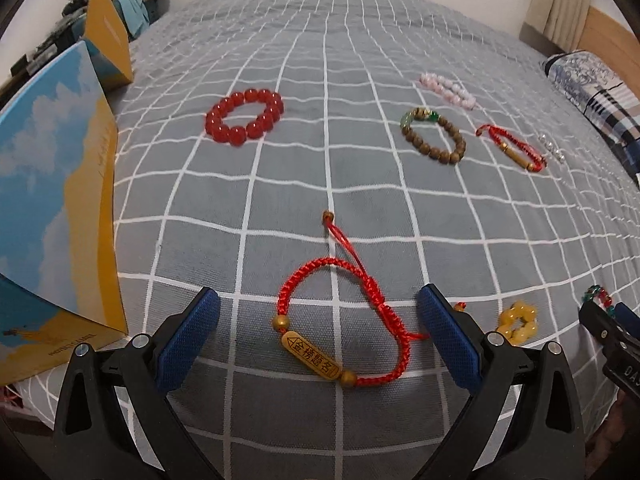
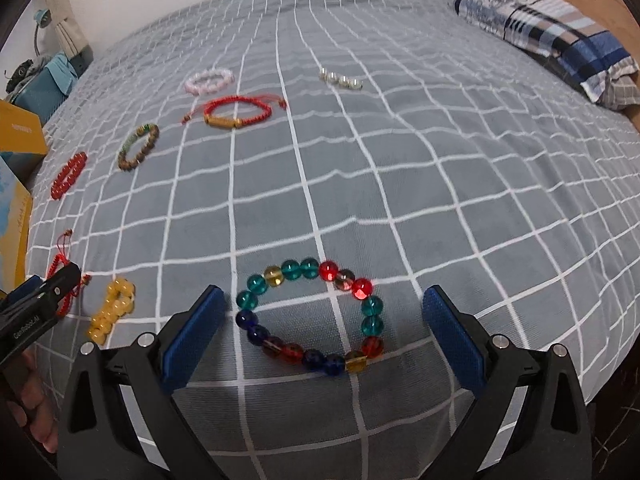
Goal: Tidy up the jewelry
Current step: 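Grasp the red cord bracelet with left tool while right tool grasps multicolour bead bracelet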
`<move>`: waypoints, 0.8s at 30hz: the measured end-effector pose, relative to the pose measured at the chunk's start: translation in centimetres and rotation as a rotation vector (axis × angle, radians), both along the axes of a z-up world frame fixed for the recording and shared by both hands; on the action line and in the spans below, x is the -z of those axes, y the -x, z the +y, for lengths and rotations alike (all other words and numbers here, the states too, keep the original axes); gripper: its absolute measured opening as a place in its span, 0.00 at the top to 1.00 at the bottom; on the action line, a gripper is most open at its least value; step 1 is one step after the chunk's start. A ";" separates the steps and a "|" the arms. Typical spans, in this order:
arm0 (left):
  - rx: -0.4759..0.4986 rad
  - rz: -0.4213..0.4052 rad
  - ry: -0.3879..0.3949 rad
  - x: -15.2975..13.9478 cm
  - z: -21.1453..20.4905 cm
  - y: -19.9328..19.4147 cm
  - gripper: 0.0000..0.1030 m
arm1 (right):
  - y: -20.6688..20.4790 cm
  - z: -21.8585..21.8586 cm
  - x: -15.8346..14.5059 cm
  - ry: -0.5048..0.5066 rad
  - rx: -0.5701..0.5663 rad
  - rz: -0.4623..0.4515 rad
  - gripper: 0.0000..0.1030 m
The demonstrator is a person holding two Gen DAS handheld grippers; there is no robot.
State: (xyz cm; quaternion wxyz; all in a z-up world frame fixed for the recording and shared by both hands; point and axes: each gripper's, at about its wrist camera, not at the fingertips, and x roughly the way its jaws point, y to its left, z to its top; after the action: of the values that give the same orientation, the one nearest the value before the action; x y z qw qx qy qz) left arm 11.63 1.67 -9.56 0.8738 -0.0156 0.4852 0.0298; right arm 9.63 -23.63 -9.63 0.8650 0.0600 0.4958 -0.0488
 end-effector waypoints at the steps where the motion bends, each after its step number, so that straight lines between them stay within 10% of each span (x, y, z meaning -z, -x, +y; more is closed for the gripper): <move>1: 0.003 0.008 -0.004 0.0 -0.3 0.0 0.11 | -0.1 0.0 0.2 -0.004 -0.003 0.012 0.10; 14: 0.021 0.027 -0.012 -0.4 -0.1 0.7 0.84 | 0.4 0.2 -0.3 0.002 -0.020 0.012 0.57; 17: 0.037 0.028 0.000 -0.6 -0.2 1.1 0.90 | 0.8 0.1 -0.9 0.027 -0.013 -0.020 0.89; 24: 0.047 0.012 0.058 -1.4 0.4 1.5 0.92 | 1.5 0.0 -1.9 0.022 -0.007 -0.081 0.90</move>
State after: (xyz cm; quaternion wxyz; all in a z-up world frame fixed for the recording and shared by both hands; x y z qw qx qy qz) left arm 10.10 2.06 -8.16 0.8705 -0.0292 0.4913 -0.0047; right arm 8.13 -23.67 -7.72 0.8850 0.0506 0.4602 -0.0487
